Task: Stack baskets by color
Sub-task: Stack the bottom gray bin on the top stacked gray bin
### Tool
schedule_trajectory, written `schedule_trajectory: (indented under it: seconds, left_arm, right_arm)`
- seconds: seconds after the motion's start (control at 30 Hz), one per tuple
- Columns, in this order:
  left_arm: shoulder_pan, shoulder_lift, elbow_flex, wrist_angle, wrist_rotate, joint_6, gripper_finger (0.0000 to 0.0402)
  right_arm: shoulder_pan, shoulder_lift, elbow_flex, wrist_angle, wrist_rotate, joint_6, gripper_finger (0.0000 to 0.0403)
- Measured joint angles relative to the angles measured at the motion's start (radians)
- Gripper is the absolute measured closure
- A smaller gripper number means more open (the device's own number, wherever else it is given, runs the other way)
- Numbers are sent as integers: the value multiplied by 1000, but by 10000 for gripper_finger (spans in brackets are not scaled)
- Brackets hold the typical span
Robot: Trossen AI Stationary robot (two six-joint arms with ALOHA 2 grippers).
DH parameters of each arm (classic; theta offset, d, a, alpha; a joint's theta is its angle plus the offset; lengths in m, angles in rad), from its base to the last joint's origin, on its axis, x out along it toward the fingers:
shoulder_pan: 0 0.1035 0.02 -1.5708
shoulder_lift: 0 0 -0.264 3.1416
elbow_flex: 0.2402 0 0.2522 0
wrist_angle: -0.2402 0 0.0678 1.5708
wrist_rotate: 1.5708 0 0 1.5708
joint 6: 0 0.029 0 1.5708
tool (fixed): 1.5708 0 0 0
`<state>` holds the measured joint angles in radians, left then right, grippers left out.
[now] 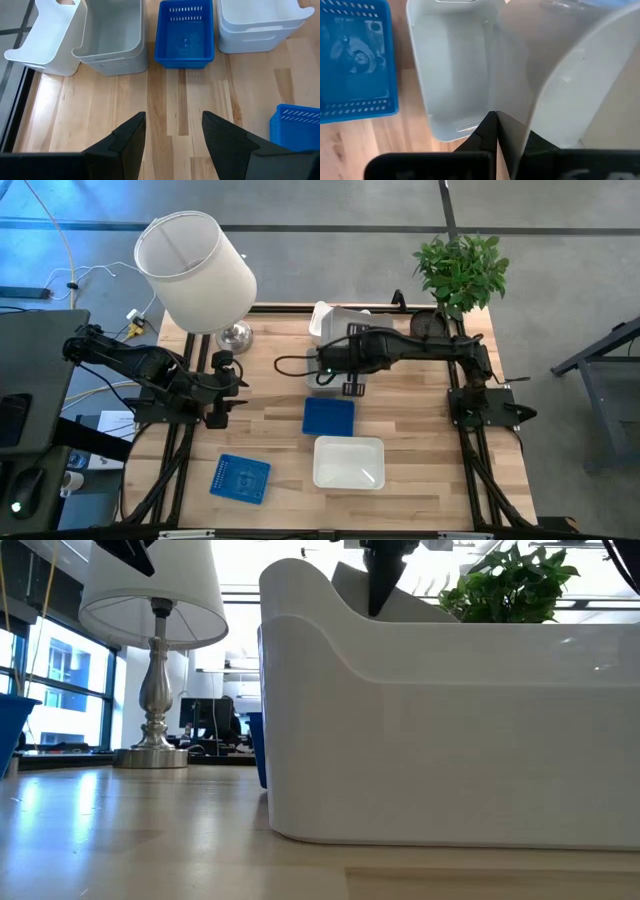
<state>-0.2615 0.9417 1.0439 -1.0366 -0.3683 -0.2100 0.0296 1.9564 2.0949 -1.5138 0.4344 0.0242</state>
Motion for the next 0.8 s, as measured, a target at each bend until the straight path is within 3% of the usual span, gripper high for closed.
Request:
schedule_trajectory:
  seconds: [0.4, 0.8]
  left_arm:
    - [0, 0, 0, 0, -1, -23, 222]
    - [0, 0, 0, 0, -1, -23, 222]
  right_arm:
    - [-60, 0, 0, 64, -18, -165, 403]
    - [-76, 34, 0, 127, -259, -125, 403]
